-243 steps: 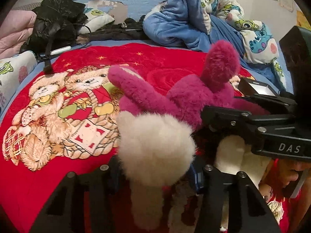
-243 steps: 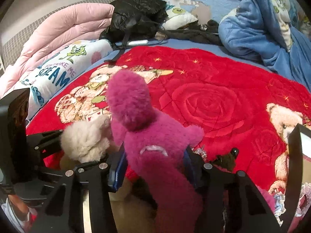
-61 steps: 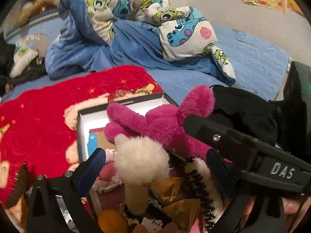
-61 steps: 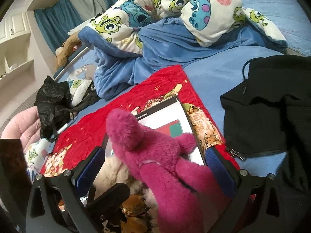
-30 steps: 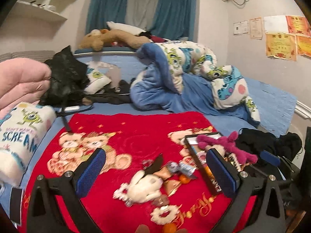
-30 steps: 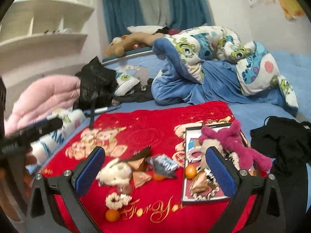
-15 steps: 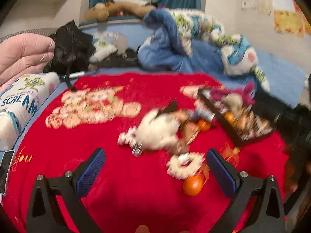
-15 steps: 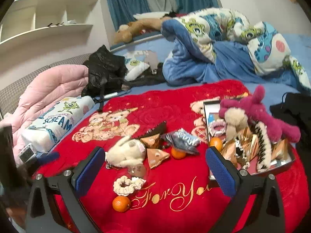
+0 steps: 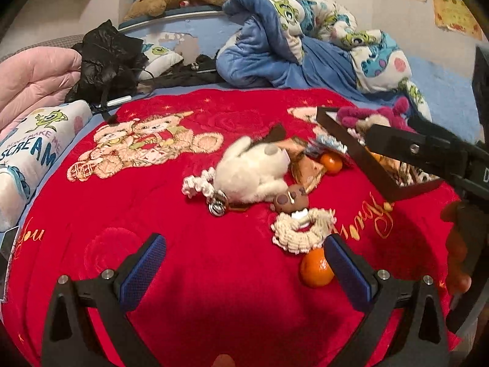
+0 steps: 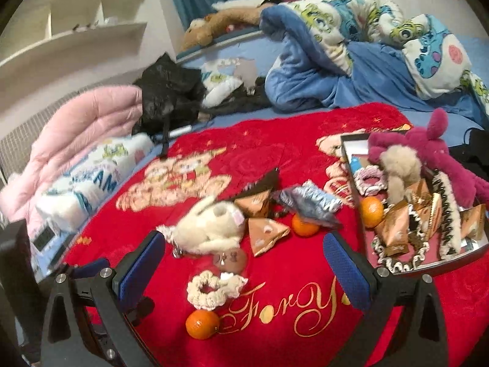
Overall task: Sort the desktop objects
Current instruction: 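Move both tools back toward the scattered items on the red blanket, then grasp the mandarin orange with the left tool while the right tool approaches the cream scrunchie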
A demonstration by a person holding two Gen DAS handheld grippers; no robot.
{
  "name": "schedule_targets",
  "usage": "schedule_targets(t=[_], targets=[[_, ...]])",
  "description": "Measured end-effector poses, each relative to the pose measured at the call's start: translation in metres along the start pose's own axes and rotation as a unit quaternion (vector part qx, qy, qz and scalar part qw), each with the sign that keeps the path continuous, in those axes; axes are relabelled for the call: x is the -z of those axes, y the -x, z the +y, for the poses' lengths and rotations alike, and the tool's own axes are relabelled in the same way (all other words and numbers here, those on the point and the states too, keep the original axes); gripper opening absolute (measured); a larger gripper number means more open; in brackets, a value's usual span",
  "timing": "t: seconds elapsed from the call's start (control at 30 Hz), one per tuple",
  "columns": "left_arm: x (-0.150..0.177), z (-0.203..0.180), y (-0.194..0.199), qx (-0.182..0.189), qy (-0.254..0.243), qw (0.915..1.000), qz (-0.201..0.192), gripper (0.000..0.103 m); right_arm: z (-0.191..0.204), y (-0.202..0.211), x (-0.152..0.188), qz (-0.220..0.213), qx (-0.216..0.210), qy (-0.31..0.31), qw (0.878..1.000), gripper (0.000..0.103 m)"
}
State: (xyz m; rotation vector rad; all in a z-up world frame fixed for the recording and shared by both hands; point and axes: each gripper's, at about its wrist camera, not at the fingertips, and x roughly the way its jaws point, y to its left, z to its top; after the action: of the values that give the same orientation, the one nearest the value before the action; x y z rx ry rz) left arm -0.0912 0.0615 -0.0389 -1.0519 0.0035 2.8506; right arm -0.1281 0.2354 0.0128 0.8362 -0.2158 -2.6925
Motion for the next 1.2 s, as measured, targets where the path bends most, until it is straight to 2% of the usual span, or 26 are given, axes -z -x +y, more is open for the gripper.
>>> schedule_targets(t=[0.17, 0.27, 0.63, 0.9, 0.97, 1.03, 1.07, 1.1, 1.2], targets=[[0.004, -0.01, -0.005, 0.01, -0.012, 0.9998, 0.009, 0.103, 0.0, -0.003, 0.003, 0.003, 0.008, 0.001, 1.0, 0.103], [0.008, -0.017, -0.016, 0.035, -0.013, 0.9987, 0.033, 0.103, -0.009, 0.0, 0.003, 0.002, 0.004, -0.02, 1.0, 0.103], [0.021, -0.03, -0.048, 0.03, -0.019, 0.9953, 0.091, 0.103, -0.029, 0.003, 0.009, 0.019, 0.015, -0.059, 0.998, 0.103], [0.019, -0.035, -0.048, 0.023, -0.028, 0.9968, 0.072, 0.102, -0.024, 0.008, 0.012, 0.016, 0.014, -0.055, 0.998, 0.103], [0.019, -0.035, -0.047, 0.025, -0.031, 0.9969, 0.068, 0.095, -0.025, 0.009, 0.013, 0.015, 0.006, -0.061, 0.998, 0.103], [0.018, -0.037, -0.047, 0.051, -0.033, 0.9953, 0.075, 0.08, -0.027, 0.011, 0.013, 0.013, 0.006, -0.064, 0.998, 0.103], [0.019, -0.038, -0.049, 0.059, -0.035, 0.9942, 0.083, 0.076, -0.027, 0.011, 0.012, 0.012, 0.007, -0.065, 0.998, 0.103], [0.02, -0.041, -0.051, 0.062, -0.039, 0.9931, 0.091, 0.067, -0.028, 0.011, 0.012, 0.012, 0.008, -0.066, 0.998, 0.103], [0.023, -0.05, -0.051, 0.039, -0.06, 0.9935, 0.089, 0.05, -0.031, 0.011, 0.013, 0.015, 0.012, -0.072, 0.997, 0.103]])
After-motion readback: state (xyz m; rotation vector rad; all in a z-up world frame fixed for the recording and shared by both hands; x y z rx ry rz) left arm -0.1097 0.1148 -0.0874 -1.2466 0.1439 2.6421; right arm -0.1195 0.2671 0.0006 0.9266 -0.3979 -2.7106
